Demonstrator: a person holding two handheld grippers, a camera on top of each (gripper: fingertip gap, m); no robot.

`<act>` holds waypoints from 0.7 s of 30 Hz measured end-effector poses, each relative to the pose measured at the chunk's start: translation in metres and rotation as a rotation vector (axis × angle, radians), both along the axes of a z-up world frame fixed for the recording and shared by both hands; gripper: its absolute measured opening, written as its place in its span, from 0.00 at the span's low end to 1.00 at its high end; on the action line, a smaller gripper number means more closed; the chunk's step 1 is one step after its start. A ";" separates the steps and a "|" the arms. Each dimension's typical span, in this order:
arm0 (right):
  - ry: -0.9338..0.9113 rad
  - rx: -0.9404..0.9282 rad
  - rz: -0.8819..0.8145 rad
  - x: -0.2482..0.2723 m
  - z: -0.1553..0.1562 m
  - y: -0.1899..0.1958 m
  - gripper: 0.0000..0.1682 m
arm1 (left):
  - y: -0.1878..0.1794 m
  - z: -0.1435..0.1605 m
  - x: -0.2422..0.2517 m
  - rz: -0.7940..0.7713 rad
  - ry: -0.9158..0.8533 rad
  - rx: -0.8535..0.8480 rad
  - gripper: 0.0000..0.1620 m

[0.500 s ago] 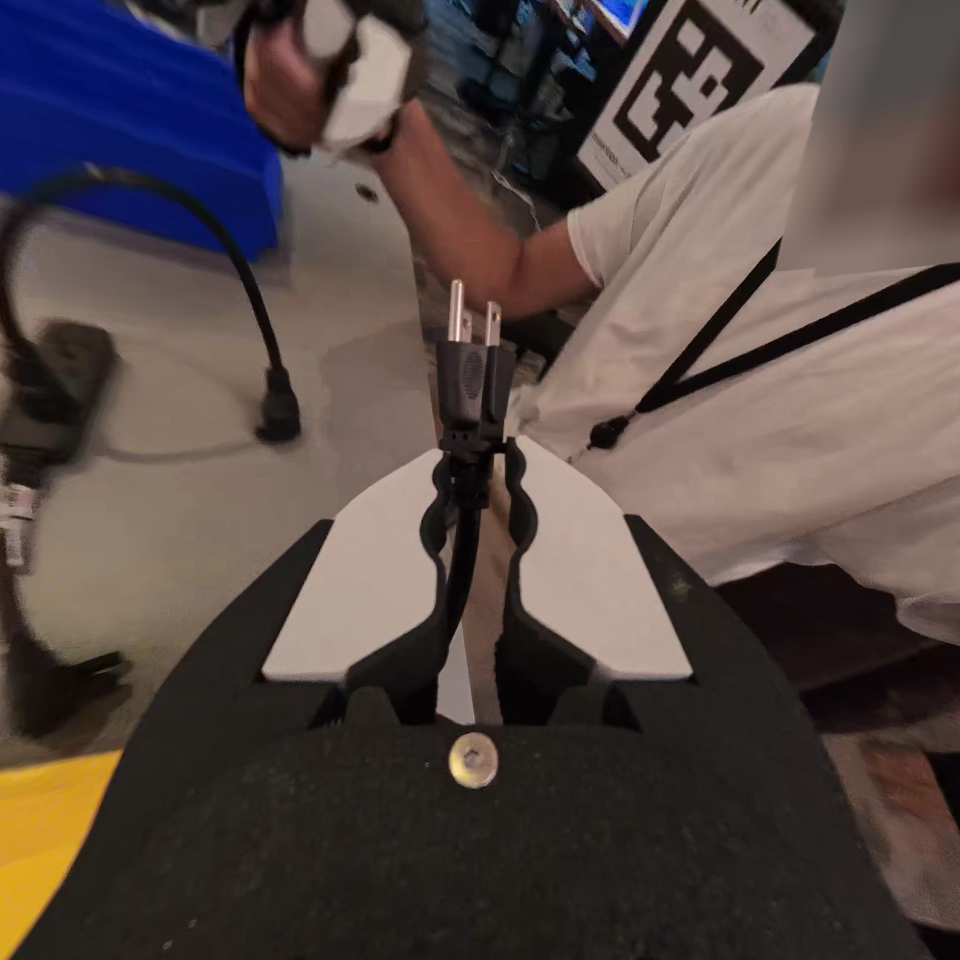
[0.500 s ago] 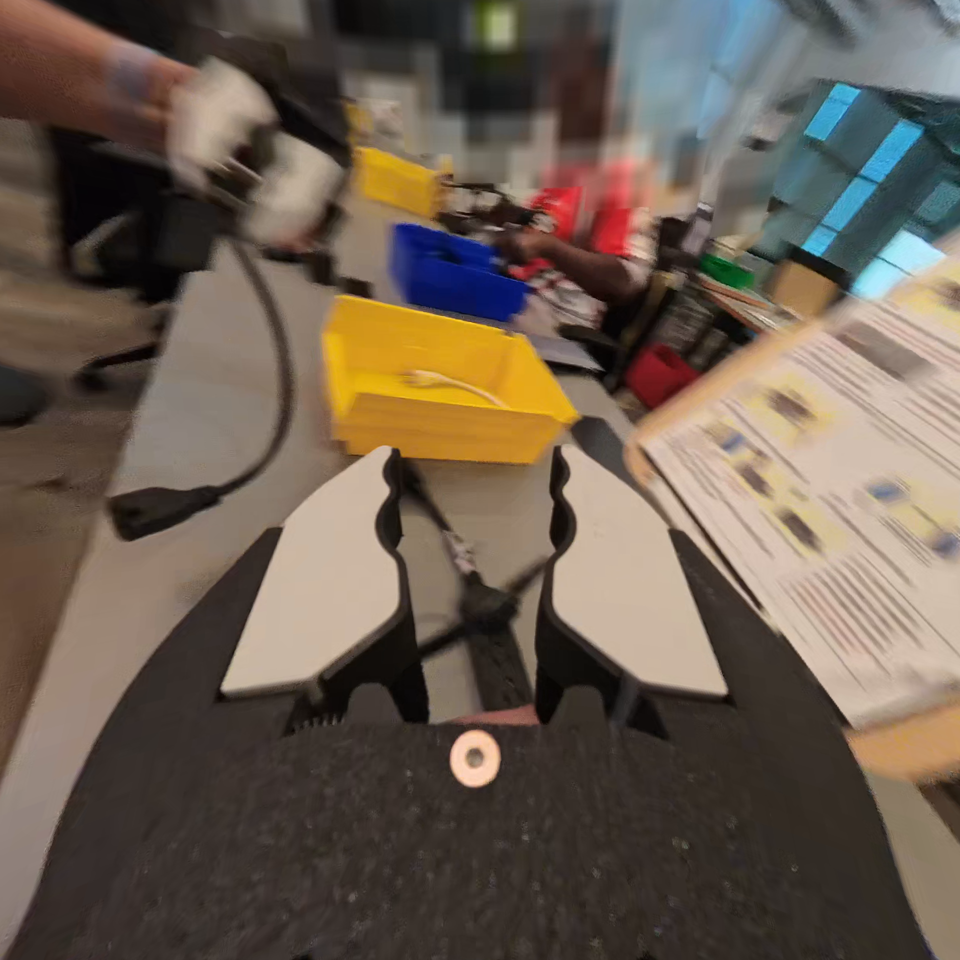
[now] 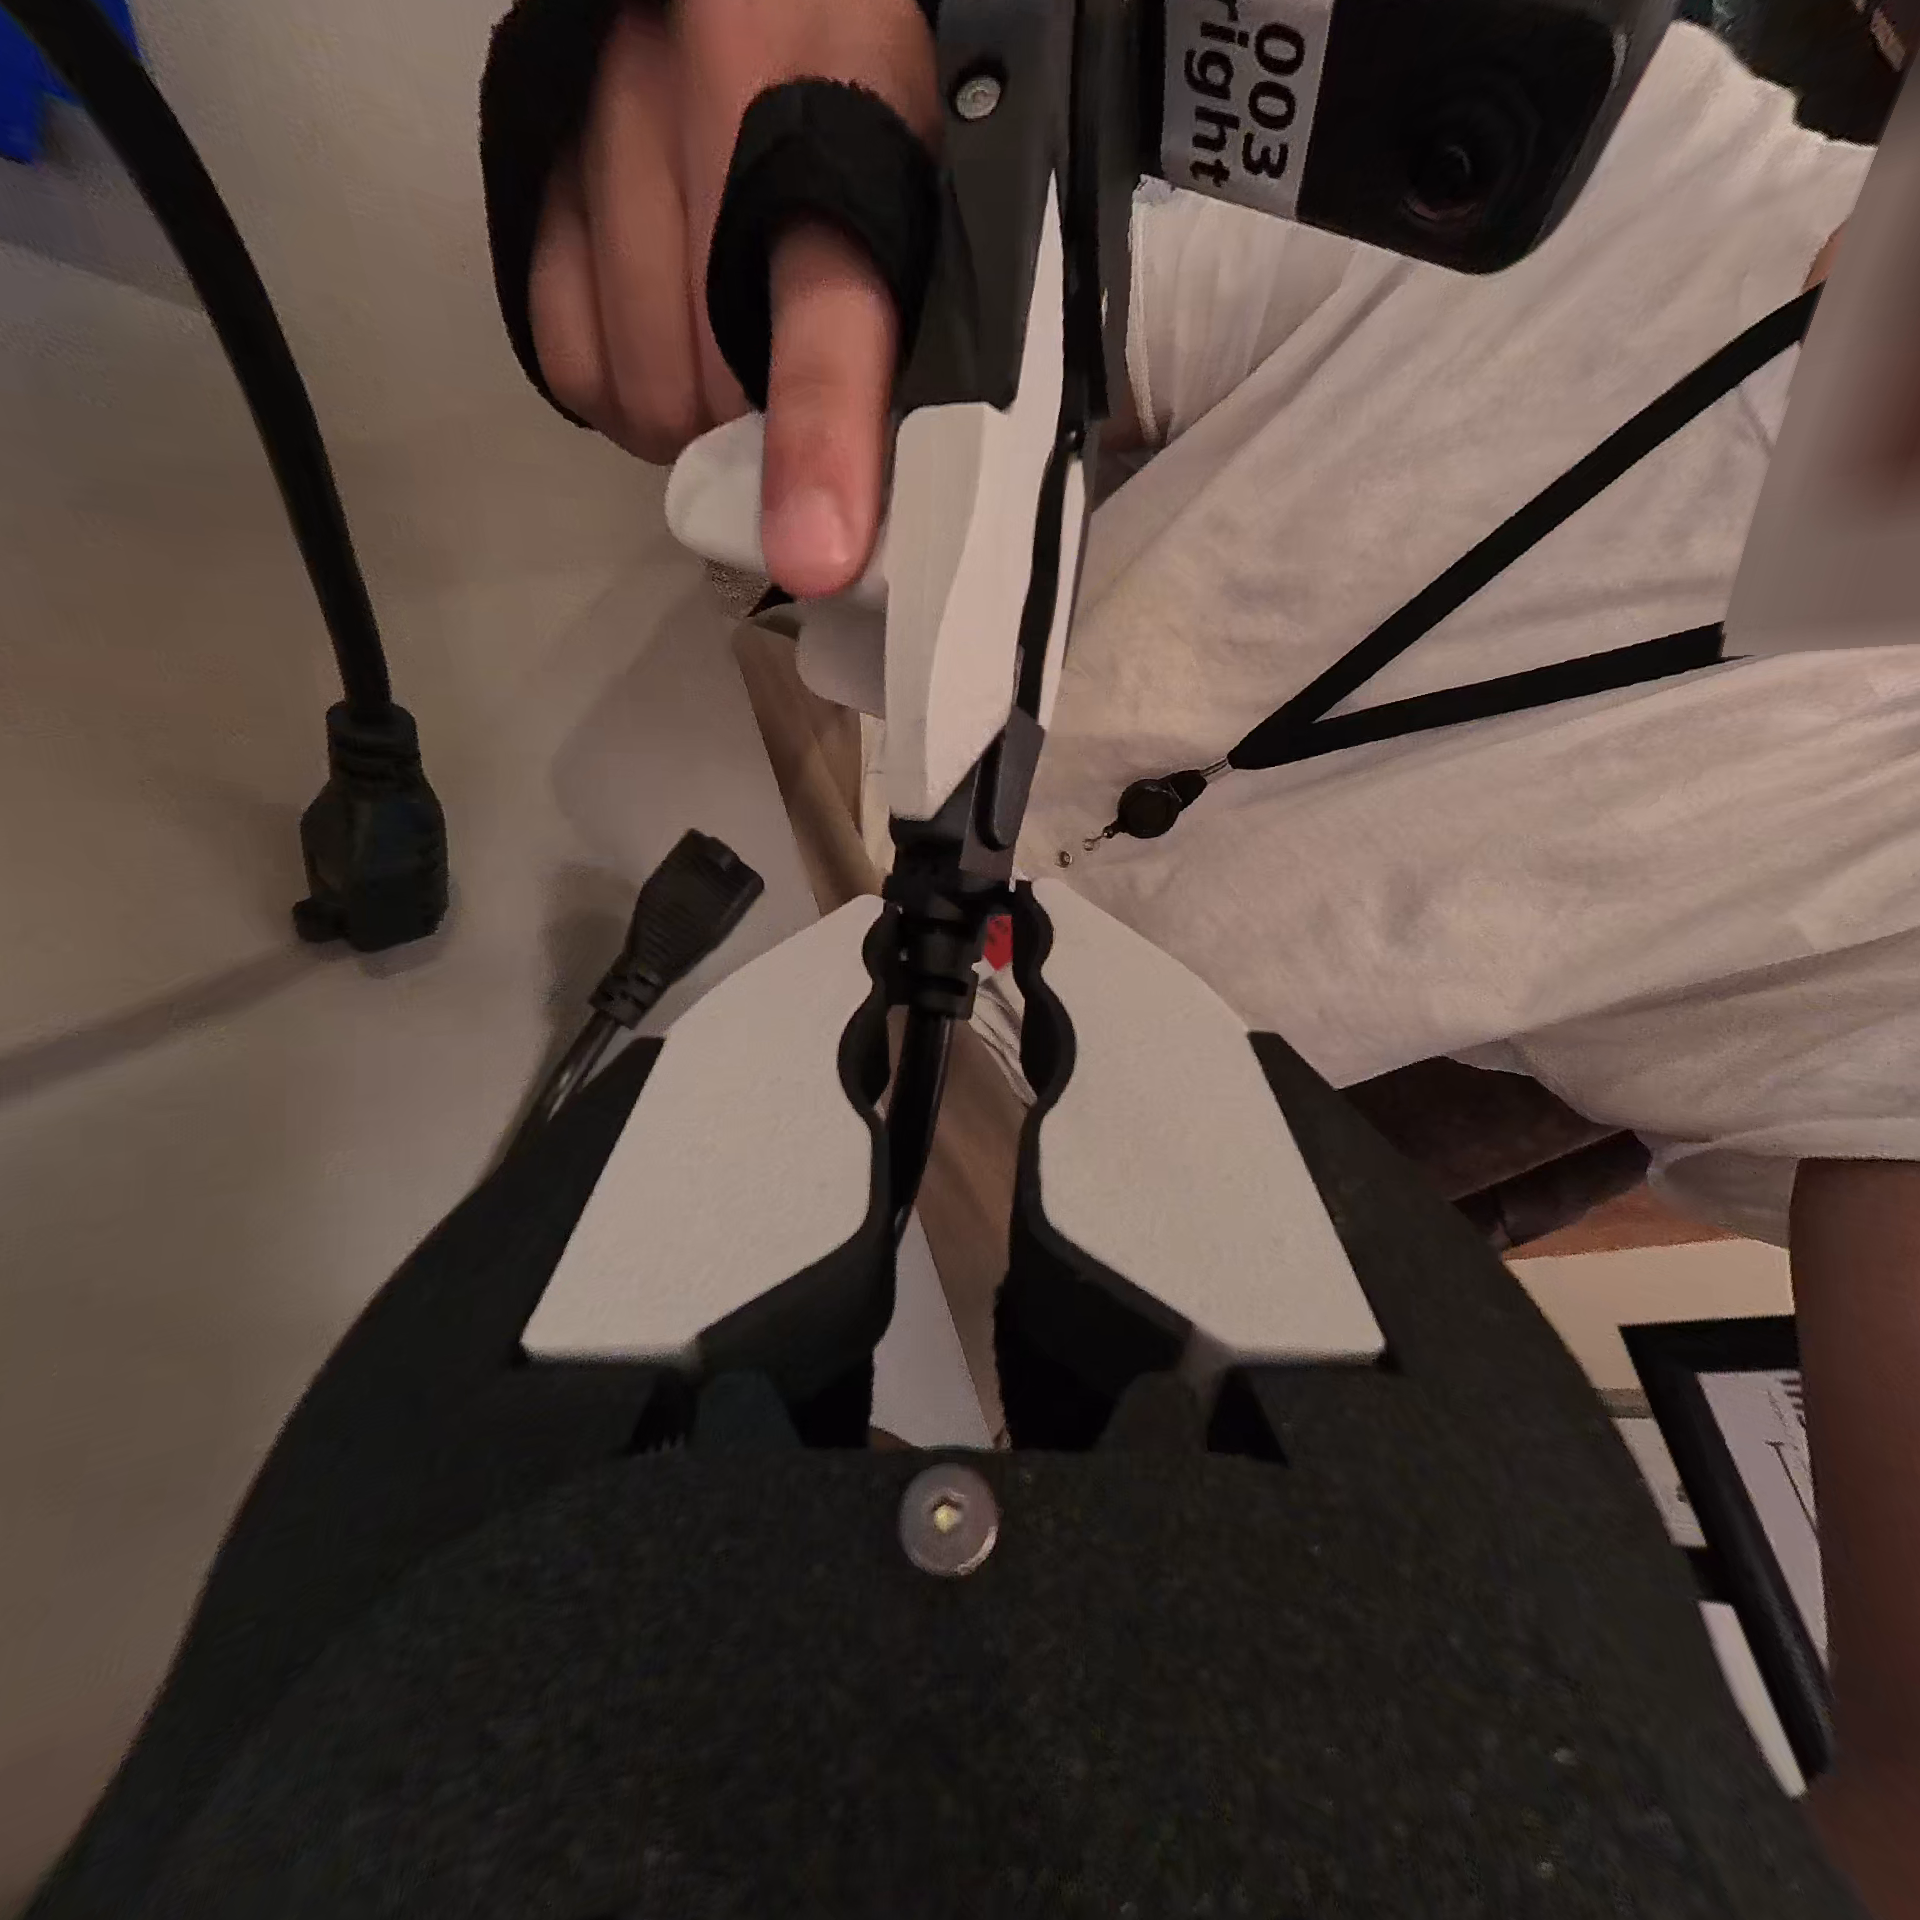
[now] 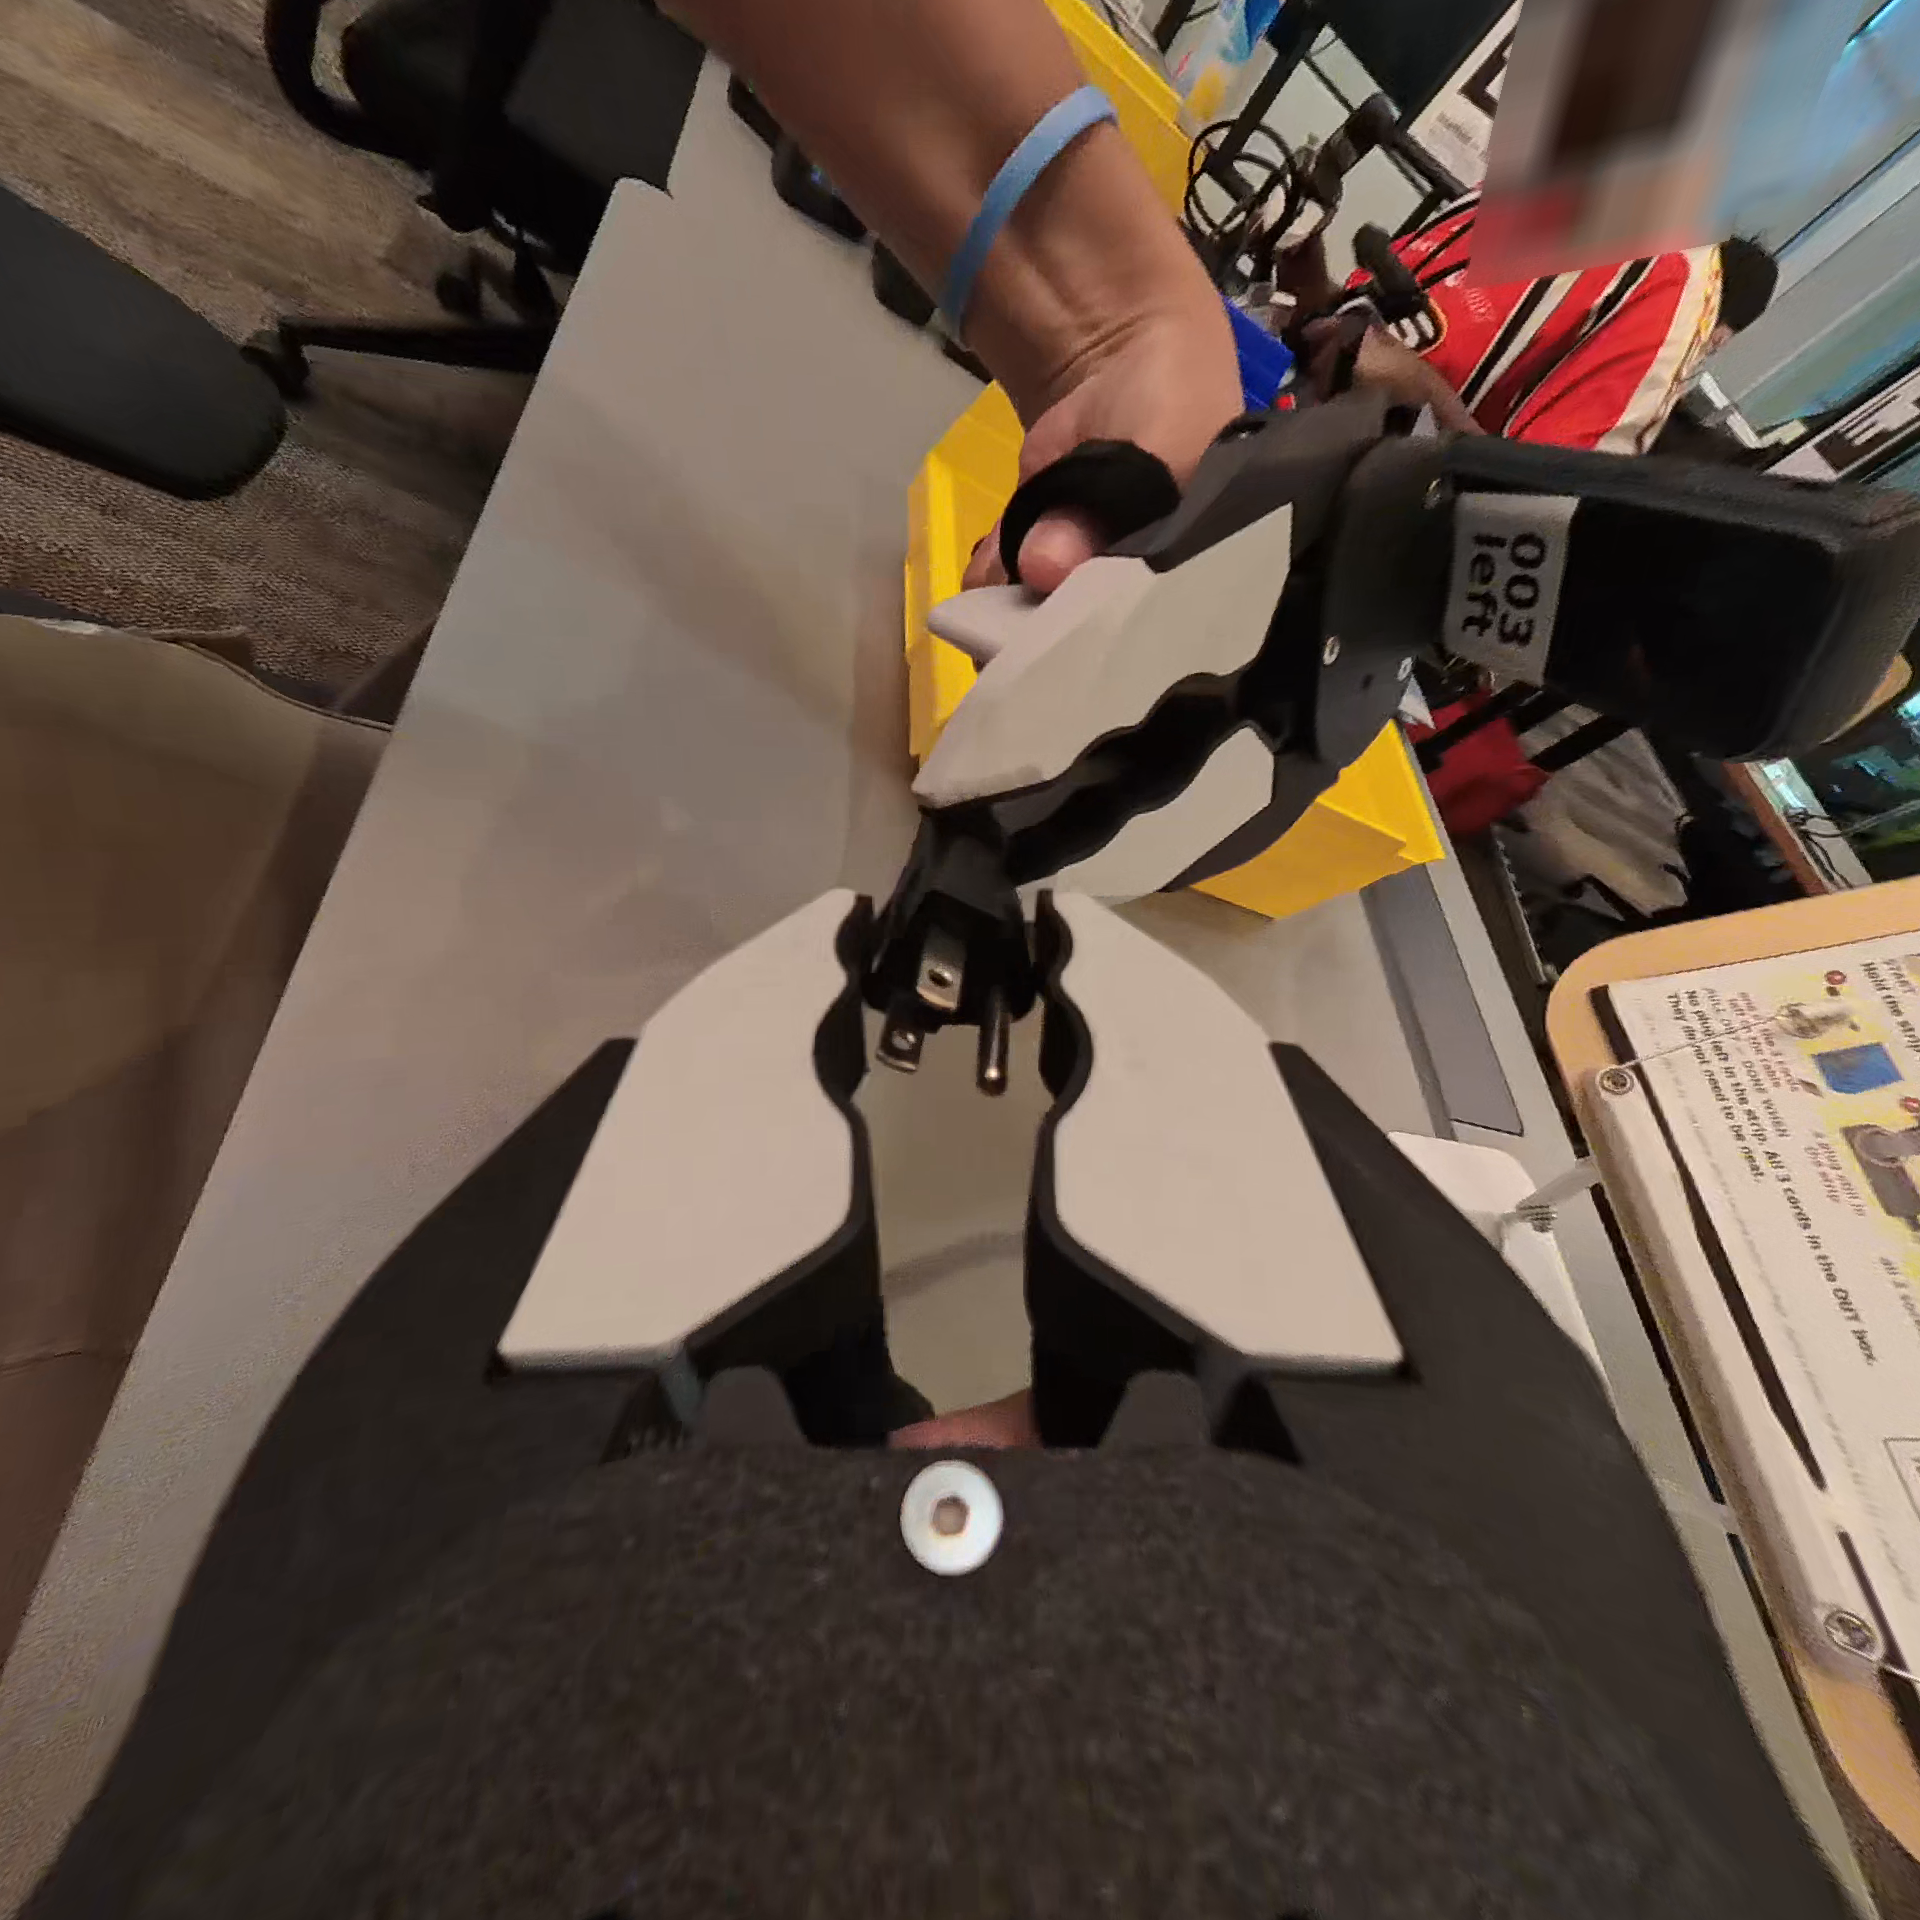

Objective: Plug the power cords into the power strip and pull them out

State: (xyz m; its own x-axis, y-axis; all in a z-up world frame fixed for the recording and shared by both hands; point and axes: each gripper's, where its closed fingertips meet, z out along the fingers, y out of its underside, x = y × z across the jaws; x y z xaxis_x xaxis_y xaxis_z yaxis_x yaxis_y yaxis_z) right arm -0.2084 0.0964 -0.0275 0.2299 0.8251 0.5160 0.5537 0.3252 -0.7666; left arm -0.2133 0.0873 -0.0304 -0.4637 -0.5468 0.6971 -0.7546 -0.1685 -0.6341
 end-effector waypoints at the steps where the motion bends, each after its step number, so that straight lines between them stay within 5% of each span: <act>1: -0.001 -0.008 -0.003 0.003 -0.002 0.000 0.17 | 0.000 -0.001 0.003 0.010 0.000 0.003 0.12; 5: 0.038 -0.103 -0.099 0.018 -0.002 0.011 0.17 | 0.017 0.004 0.020 0.187 -0.092 0.137 0.15; 13: 0.411 -0.418 -0.054 0.042 0.028 -0.003 0.16 | 0.032 0.008 0.010 0.583 -0.372 0.932 0.24; 21: 0.881 -0.781 0.072 0.060 0.049 -0.002 0.15 | 0.011 -0.022 0.021 0.662 -0.442 0.933 0.16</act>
